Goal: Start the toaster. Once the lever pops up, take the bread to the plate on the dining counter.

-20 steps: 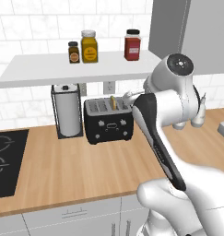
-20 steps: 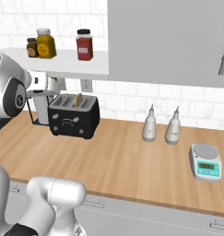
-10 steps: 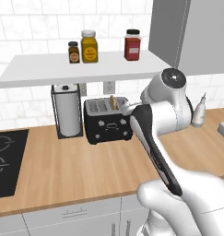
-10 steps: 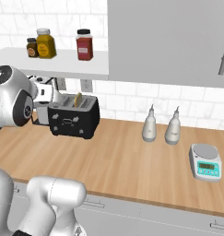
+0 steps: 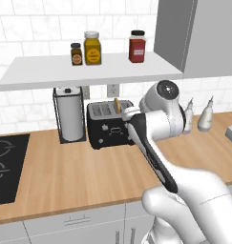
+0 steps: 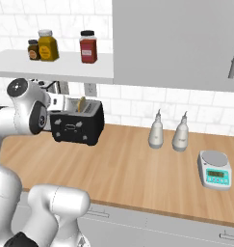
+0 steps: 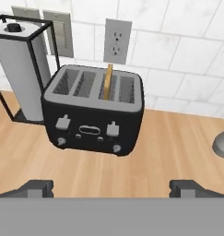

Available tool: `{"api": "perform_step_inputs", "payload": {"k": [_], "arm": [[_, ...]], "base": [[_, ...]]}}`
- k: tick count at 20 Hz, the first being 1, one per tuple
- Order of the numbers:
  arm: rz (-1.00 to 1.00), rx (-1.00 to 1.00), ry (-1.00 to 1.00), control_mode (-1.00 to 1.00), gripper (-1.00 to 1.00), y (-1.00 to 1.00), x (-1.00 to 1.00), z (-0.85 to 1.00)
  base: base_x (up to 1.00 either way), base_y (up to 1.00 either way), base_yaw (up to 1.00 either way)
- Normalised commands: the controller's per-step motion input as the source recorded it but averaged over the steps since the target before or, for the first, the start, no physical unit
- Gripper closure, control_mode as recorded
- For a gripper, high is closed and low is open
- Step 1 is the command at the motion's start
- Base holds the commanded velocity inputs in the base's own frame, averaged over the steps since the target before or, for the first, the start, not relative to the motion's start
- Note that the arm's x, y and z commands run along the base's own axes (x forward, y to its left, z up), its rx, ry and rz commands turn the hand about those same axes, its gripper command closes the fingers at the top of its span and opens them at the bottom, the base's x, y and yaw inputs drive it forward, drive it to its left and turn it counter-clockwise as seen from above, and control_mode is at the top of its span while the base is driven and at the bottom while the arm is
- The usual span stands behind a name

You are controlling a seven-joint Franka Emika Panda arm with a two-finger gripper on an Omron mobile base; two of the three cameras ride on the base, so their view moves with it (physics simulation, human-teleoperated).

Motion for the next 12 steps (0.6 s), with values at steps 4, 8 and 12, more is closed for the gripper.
{"api": "perform_step_inputs", "payload": {"k": [4, 8, 12], "arm": [[0.0, 0.0, 0.01, -1.0, -1.0, 0.0, 0.48, -0.19], [0.0, 0.0, 0.02, -1.0, -1.0, 0.1, 0.57, -0.18], [0.0, 0.0, 0.0, -1.0, -1.0, 0.18, 0.58, -0.24]], "base": [[0.0, 0.0, 0.0], [0.0, 0.0, 0.0], [0.0, 0.0, 0.0]]}}
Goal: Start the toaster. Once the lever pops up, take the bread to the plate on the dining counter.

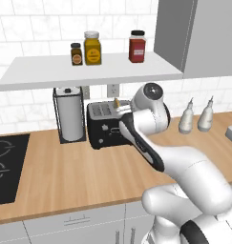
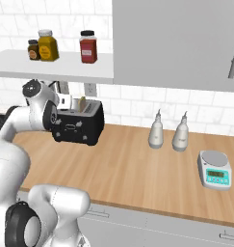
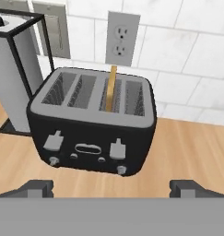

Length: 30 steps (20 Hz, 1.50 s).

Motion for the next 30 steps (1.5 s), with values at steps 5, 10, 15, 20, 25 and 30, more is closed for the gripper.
{"api": "perform_step_inputs", "payload": {"k": [5, 10, 15, 20, 25, 30], "arm": [[-0.01, 0.0, 0.01, -1.0, -1.0, 0.11, 0.59, -0.25], [-0.02, 0.0, 0.0, -1.0, -1.0, 0.0, 0.5, -0.25], [-0.02, 0.0, 0.0, -1.0, -1.0, 0.0, 0.48, -0.22], [-0.02, 0.0, 0.0, -1.0, -1.0, 0.0, 0.45, -0.19], [-0.01, 0.0, 0.0, -1.0, -1.0, 0.03, 0.35, -0.17], [0.0, 0.0, 0.0, -1.0, -1.0, 0.09, 0.3, -0.12]], "base": [[0.0, 0.0, 0.0], [0.0, 0.0, 0.0], [0.0, 0.0, 0.0], [0.0, 0.0, 0.0], [0.0, 0.0, 0.0], [0.0, 0.0, 0.0]]}}
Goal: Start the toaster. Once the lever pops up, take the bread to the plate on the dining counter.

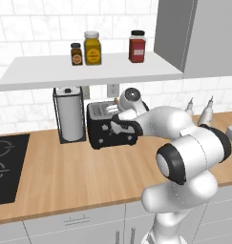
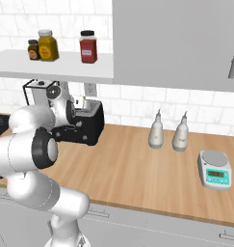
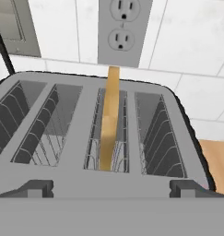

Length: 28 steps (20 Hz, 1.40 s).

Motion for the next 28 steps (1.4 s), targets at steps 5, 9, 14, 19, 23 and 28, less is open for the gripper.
{"api": "perform_step_inputs", "payload": {"k": [5, 9, 14, 19, 23, 28], "arm": [[0.0, 0.0, 0.0, -1.0, -1.0, 0.05, 0.34, -0.1], [-0.01, 0.0, 0.0, -1.0, -1.0, 0.01, 0.36, -0.14], [-0.01, 0.0, 0.0, -1.0, -1.0, 0.0, 0.32, -0.14], [-0.01, 0.0, -0.01, -1.0, -1.0, 0.0, 0.28, -0.09], [-0.01, 0.0, -0.01, -1.0, -1.0, 0.0, 0.24, -0.08], [-0.03, 0.0, 0.0, -1.0, 1.0, 0.0, 0.25, -0.19]], "base": [[0.0, 0.0, 0.0], [0.0, 0.0, 0.0], [0.0, 0.0, 0.0], [0.0, 0.0, 0.0], [0.0, 0.0, 0.0], [0.0, 0.0, 0.0]]}}
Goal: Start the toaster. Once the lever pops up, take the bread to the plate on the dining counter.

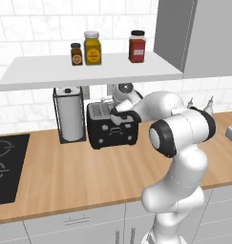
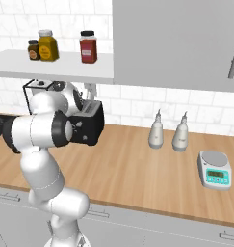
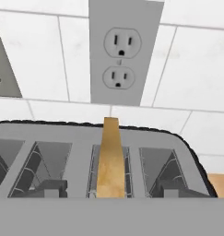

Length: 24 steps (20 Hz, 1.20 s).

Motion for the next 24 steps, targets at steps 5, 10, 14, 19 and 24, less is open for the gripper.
{"api": "perform_step_inputs", "payload": {"k": [5, 10, 14, 19, 24], "arm": [[-0.04, 0.0, 0.0, -1.0, 1.0, 0.0, 0.21, -0.27], [-0.02, 0.0, 0.03, -1.0, 1.0, 0.0, 0.03, -0.35], [-0.01, 0.0, -0.01, -1.0, 1.0, 0.0, -0.03, -0.17], [0.0, 0.0, -0.14, -1.0, 1.0, 0.01, -0.3, 0.0], [0.0, 0.0, -0.19, -1.0, 1.0, 0.15, -0.44, 0.25]], "base": [[0.0, 0.0, 0.0], [0.0, 0.0, 0.0], [0.0, 0.0, 0.0], [0.0, 0.0, 0.0], [0.0, 0.0, 0.0]]}}
